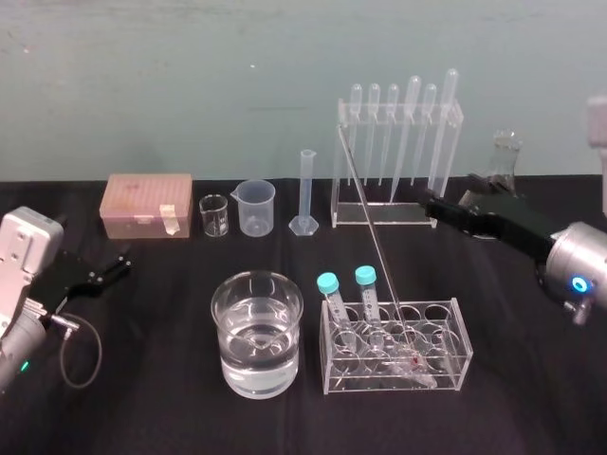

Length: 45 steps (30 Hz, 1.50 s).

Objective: Hold the thermometer with one hand and immerse one end into the beaker, then reinsert it into the test tube rack.

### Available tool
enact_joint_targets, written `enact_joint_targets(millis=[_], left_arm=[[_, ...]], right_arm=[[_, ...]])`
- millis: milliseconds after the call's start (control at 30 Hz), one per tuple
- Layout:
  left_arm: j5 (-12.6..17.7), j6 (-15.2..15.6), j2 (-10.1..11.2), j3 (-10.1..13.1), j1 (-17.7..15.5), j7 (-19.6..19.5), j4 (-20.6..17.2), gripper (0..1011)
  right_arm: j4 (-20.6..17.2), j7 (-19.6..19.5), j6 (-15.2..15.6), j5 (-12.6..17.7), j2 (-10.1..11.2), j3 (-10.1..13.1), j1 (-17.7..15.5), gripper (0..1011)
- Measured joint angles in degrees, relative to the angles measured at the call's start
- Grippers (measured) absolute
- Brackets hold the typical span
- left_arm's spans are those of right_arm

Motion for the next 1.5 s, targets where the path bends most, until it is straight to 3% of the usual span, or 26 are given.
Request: enact_joint_targets(millis=[233,367,567,767,1067,1500], left_arm=[[0.0,0.0,0.0,0.0,0.0,0.0,0.0,1008],[0.0,0.0,0.0,0.0,0.0,0.0,0.0,1008],[0.0,0.0,0.0,0.0,0.0,0.0,0.0,1008],[0.0,0.0,0.0,0.0,0.0,0.0,0.0,1008],[0.0,0.0,0.0,0.0,0.0,0.0,0.0,1008],[0.0,0.0,0.0,0.0,0.0,0.0,0.0,1008]], right_arm=[[-1.89,5.24,3.21,1.94,2.24,-2.52,3.83,1003],[-1.81,8.05,3.99,1.63,3.06,-5.32,7.19,1003],[2.05,9.72,4.8,-1.04,2.19,-10.49,12.79,1002],[5.8,11.12,5.3,-2.64,0.66,-14.19,17.06,1003],[7.37,11.85,5.96,-3.38,-0.17,-16.5,19.66,1003],[7.74,11.74,6.59,-3.43,-0.24,-17.44,20.08,1003]])
